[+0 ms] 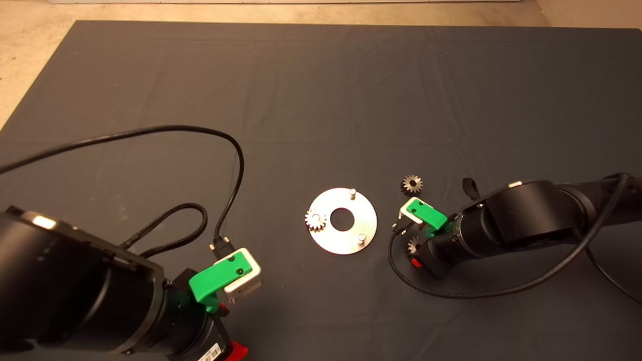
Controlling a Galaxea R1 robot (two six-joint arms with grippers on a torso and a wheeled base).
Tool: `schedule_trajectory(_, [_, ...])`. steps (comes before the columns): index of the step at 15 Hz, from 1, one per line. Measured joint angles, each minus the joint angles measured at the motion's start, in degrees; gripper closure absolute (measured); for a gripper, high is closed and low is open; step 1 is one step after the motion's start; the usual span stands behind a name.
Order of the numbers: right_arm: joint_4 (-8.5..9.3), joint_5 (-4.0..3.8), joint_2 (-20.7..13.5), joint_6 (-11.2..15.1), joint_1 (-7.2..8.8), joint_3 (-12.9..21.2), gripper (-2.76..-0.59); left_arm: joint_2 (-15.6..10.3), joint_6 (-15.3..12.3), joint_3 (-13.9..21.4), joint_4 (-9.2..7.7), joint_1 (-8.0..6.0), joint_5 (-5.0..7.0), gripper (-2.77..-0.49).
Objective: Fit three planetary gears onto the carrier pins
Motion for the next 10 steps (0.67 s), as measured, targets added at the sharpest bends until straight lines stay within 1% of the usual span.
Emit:
schedule_trajectory(1, [0.0, -0.01, 0.0, 0.2, 0.38, 0.58, -0.89, 0.01, 0.0, 0.0, 0.0, 0.0, 0.0, -1.33])
schedule_trajectory(2, [0.0, -0.01, 0.02, 0.39, 1.1, 1.12, -0.89, 0.02, 0.0, 0.01, 0.0, 0.0, -0.02, -1.33])
schedule_trajectory(4, [0.0, -0.02, 0.13, 0.61, 3.2, 1.93, -0.89, 0.02, 0.0, -0.01, 0.0, 0.0, -0.05, -1.33])
schedule_trajectory(5, [0.0, -0.04, 0.33, 0.68, 3.97, 2.15, -0.89, 0.02, 0.0, -0.01, 0.0, 0.0, -0.07, -1.33])
schedule_trajectory(6, [0.0, -0.06, 0.71, 0.79, 4.52, 2.45, -0.89, 0.02, 0.01, -0.01, -0.01, 0.0, -0.05, -1.33])
schedule_trajectory(8, [0.02, -0.09, 1.82, 0.8, 5.1, 2.67, -0.89, 0.02, 0.01, -0.01, 0.0, 0.0, -0.11, -1.33])
schedule_trajectory(10, [0.06, -0.22, 3.8, 0.81, 5.53, 2.67, -0.89, 0.02, 0.01, -0.01, -0.01, 0.0, -0.13, -1.33])
